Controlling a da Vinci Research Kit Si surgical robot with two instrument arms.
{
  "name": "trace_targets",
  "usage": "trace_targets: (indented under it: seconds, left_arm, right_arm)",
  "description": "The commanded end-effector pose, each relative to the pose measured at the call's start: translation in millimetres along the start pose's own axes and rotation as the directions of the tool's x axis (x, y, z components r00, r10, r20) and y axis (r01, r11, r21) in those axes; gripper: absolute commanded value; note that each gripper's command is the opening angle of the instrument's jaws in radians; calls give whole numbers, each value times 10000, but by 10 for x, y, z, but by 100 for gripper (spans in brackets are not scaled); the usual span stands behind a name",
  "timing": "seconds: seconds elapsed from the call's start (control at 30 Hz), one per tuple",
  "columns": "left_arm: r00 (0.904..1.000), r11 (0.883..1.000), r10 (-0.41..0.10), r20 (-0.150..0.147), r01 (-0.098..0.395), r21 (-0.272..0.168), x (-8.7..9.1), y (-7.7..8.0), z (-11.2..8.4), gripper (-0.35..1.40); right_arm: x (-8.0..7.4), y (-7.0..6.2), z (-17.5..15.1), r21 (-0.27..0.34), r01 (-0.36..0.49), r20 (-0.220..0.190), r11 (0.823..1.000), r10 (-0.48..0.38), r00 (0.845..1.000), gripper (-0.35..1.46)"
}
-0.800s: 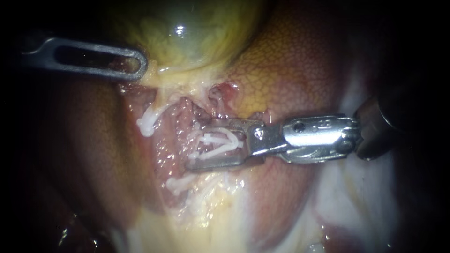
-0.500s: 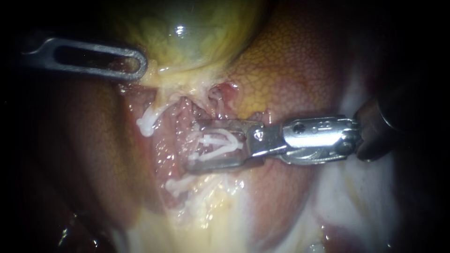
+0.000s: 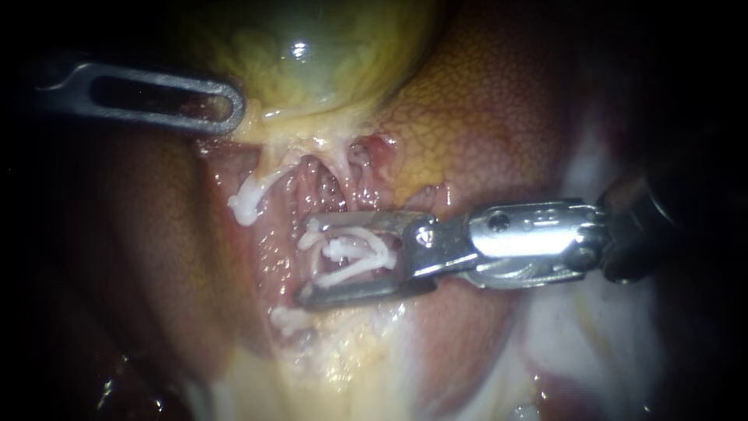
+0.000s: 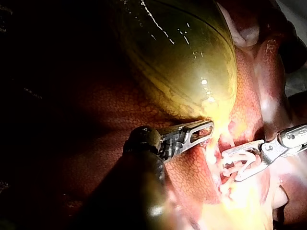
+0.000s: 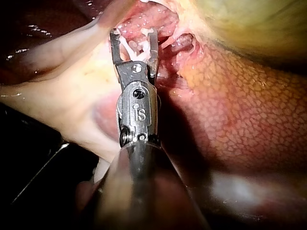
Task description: Clipping third clip right tube
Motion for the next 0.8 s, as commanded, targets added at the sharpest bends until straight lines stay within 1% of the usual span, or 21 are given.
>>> trace_targets:
  seconds: [0.03,0.23,0.4,0.6,0.8]
  left_arm:
    - [10000,10000,-1,-3,1,1,0,0,0,-35]
    - [10000,10000,-1,-3,1,1,0,0,0,-35]
    - [10000,10000,-1,-3,1,0,0,0,0,-35]
    - [10000,10000,-1,-2,1,0,0,0,0,-35]
    - [10000,10000,-1,-2,1,-1,0,0,0,-35]
  right_arm:
    - [3,-2,-3,29,-7,-32,10000,7,10000,46]
    - [16,-11,-18,139,-72,-156,9999,74,9999,46]
    - [22,-16,-32,218,-50,-215,9998,55,9998,46]
    - [20,-13,-46,270,-59,-207,9996,65,9998,45]
    - [14,-5,-57,306,-58,-199,9995,65,9998,45]
